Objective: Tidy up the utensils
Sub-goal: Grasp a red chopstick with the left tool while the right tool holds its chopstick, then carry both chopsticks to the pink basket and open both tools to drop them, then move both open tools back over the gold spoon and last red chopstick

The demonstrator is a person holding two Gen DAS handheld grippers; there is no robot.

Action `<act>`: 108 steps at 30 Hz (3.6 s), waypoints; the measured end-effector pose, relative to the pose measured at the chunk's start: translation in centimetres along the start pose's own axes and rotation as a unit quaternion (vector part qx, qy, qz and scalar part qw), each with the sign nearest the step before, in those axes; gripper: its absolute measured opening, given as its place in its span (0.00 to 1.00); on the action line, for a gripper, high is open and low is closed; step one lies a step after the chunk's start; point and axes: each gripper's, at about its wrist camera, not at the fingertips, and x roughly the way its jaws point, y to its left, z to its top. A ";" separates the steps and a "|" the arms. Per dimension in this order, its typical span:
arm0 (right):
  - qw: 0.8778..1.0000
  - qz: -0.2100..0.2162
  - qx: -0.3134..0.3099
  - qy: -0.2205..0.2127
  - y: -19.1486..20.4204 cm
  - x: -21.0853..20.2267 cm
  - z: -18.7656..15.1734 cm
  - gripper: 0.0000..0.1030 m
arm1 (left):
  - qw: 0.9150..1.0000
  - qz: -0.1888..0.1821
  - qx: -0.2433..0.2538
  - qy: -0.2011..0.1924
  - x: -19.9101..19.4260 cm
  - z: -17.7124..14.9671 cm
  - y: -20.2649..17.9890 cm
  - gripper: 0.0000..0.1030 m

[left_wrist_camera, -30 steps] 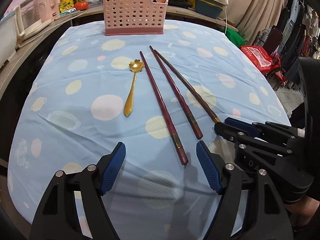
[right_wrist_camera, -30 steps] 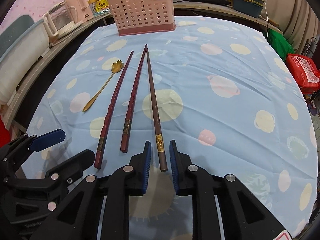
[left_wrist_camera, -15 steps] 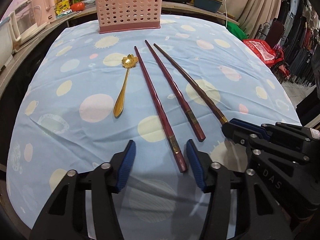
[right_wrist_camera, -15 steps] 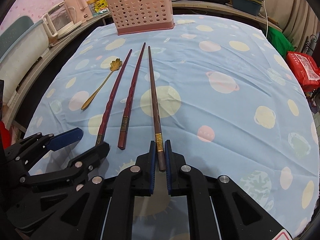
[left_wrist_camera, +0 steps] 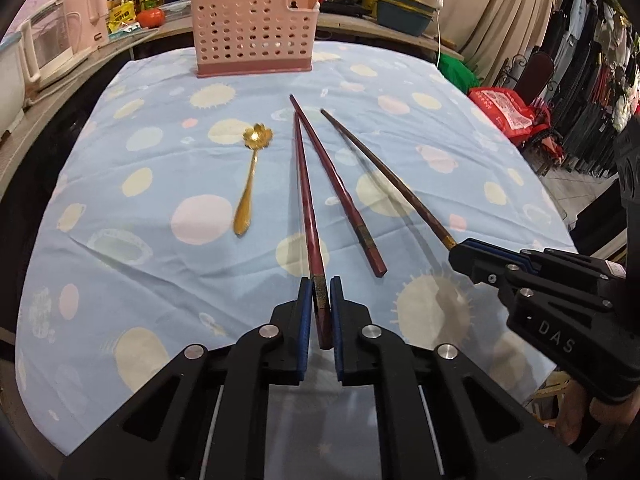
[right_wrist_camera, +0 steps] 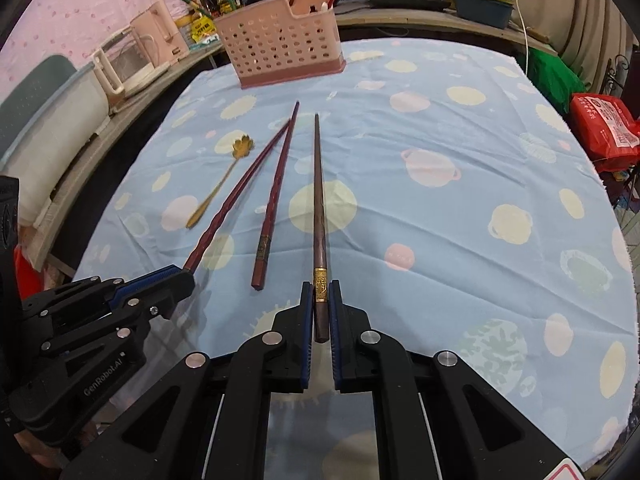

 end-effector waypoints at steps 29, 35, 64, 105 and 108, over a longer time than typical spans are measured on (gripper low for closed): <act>0.965 0.046 -0.034 -0.256 2.5 -16.1 19.4 0.07 | 0.969 -0.008 0.012 -0.245 -16.2 20.6 1.6 0.07; 0.958 0.042 -0.031 -0.282 2.8 -15.4 25.9 0.07 | 0.957 0.005 0.014 -0.290 -17.0 26.8 2.6 0.07; 0.963 -0.015 -0.011 -0.270 1.5 -2.1 38.9 0.53 | 0.951 0.075 -0.013 -0.300 -5.1 39.0 7.2 0.54; 0.999 -0.009 -0.019 -0.032 2.0 0.9 4.6 0.47 | 0.995 0.068 -0.059 -0.034 1.9 5.9 6.6 0.56; 1.000 -0.007 -0.016 -0.020 2.0 1.5 3.2 0.47 | 0.996 0.069 -0.062 -0.019 2.3 4.3 6.4 0.56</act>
